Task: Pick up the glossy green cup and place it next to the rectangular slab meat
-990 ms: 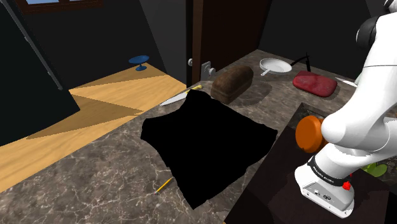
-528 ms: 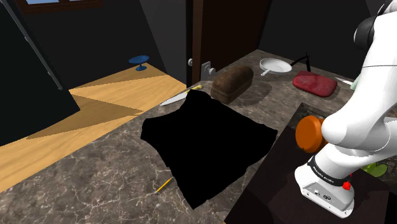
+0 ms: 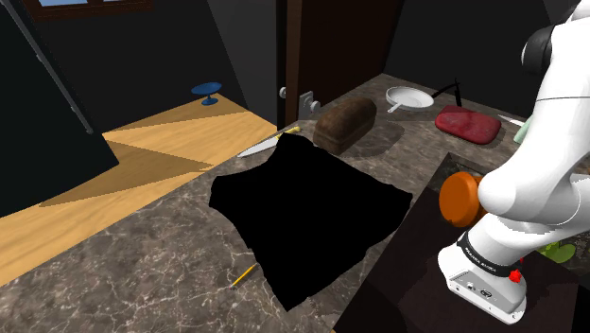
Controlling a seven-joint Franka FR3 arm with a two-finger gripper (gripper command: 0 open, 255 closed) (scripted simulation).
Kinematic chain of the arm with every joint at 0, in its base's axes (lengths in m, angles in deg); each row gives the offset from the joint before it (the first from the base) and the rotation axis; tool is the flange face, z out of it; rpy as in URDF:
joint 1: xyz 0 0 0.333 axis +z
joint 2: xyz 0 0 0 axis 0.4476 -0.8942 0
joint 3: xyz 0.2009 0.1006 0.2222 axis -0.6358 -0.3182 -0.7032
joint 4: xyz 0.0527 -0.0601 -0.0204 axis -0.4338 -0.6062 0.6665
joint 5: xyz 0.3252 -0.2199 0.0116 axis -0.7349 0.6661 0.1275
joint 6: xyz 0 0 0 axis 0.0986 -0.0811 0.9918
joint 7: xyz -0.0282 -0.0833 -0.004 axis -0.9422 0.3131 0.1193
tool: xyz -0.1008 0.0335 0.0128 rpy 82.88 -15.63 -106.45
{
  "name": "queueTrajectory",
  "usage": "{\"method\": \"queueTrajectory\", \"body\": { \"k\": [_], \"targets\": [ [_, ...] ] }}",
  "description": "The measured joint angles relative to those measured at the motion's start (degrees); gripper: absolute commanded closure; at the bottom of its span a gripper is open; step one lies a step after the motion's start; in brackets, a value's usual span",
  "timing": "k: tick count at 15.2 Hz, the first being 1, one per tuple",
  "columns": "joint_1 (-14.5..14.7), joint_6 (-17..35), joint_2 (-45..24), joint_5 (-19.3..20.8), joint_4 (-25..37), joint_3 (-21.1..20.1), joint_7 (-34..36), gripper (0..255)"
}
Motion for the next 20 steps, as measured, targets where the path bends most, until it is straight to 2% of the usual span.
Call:
{"method": "queueTrajectory", "body": {
  "k": [5,11,12,18,20],
  "targets": [
    [0.1,3.3,-1.1,-1.0,-2.6,-0.6,-0.8,255],
    [0.1,3.7,-1.3,-1.2,-2.9,-0.8,-0.9,255],
    [0.1,3.7,-1.3,-1.2,-2.9,-0.8,-0.9,0],
    [0.1,3.8,-1.3,-1.2,-2.9,-0.7,-0.9,0],
    [-0.2,1.9,-0.8,-0.6,-1.3,-0.4,-0.6,0]
  ]
}}
